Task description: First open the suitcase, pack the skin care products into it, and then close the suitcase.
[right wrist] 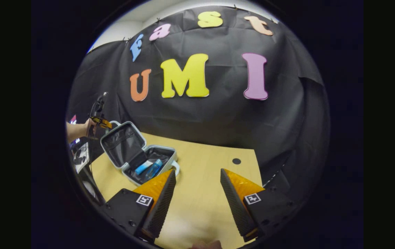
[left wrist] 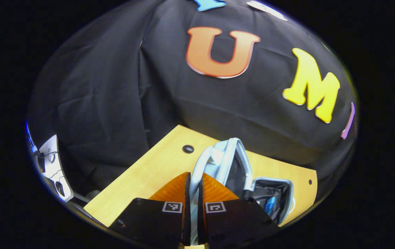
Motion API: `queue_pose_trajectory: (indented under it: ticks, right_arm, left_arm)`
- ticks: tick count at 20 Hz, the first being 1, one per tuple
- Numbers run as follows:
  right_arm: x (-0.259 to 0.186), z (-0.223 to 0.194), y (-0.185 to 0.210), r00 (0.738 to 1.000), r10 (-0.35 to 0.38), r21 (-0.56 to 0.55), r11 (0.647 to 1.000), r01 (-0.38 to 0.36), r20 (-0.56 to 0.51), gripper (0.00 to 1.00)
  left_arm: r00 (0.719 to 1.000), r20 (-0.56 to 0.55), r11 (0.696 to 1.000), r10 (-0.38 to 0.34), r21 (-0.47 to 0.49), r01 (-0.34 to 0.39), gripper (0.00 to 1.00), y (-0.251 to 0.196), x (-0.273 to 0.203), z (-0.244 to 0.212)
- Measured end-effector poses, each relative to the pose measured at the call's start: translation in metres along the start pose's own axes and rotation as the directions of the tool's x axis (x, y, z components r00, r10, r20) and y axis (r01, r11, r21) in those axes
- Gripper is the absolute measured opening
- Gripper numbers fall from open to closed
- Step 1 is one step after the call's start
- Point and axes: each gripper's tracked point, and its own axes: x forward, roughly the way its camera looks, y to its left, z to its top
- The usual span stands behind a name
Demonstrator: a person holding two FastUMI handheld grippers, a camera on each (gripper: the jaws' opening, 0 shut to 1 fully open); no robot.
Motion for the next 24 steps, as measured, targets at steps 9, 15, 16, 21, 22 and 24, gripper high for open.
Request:
queue_pose_trajectory:
  ticks: [9, 15, 16, 21, 22, 24]
  right_arm:
    - [-0.048, 0.028, -0.062, 0.985, -0.106, 0.044, 0.994, 0.101, 0.138, 0.77]
    - [-0.069, 0.011, -0.105, 0.974, -0.204, 0.032, 0.979, 0.202, 0.102, 0.78]
    - [-0.074, 0.009, -0.111, 0.971, -0.219, 0.025, 0.976, 0.218, 0.099, 0.78]
    - [-0.082, 0.0, -0.123, 0.954, -0.29, 0.034, 0.957, 0.288, 0.074, 0.75]
    - [-0.083, -0.003, -0.122, 0.952, -0.298, 0.035, 0.955, 0.296, 0.07, 0.78]
    - [-0.087, -0.006, -0.122, 0.948, -0.311, 0.018, 0.95, 0.311, 0.064, 0.78]
  left_arm:
    - [0.967, 0.126, 0.963, -0.223, 0.179, 0.2, 0.06, -0.254, -0.094, -0.047]
    - [0.949, 0.038, 0.931, -0.314, 0.211, 0.3, 0.06, -0.345, -0.065, -0.134]
    - [0.946, 0.026, 0.926, -0.324, 0.211, 0.312, 0.06, -0.354, -0.059, -0.145]
    - [0.939, -0.029, 0.899, -0.342, 0.281, 0.336, 0.06, -0.389, -0.028, -0.197]
    - [0.938, -0.045, 0.896, -0.344, 0.282, 0.342, 0.06, -0.395, -0.021, -0.209]
    - [0.938, -0.083, 0.892, -0.336, 0.292, 0.346, 0.06, -0.4, -0.009, -0.23]
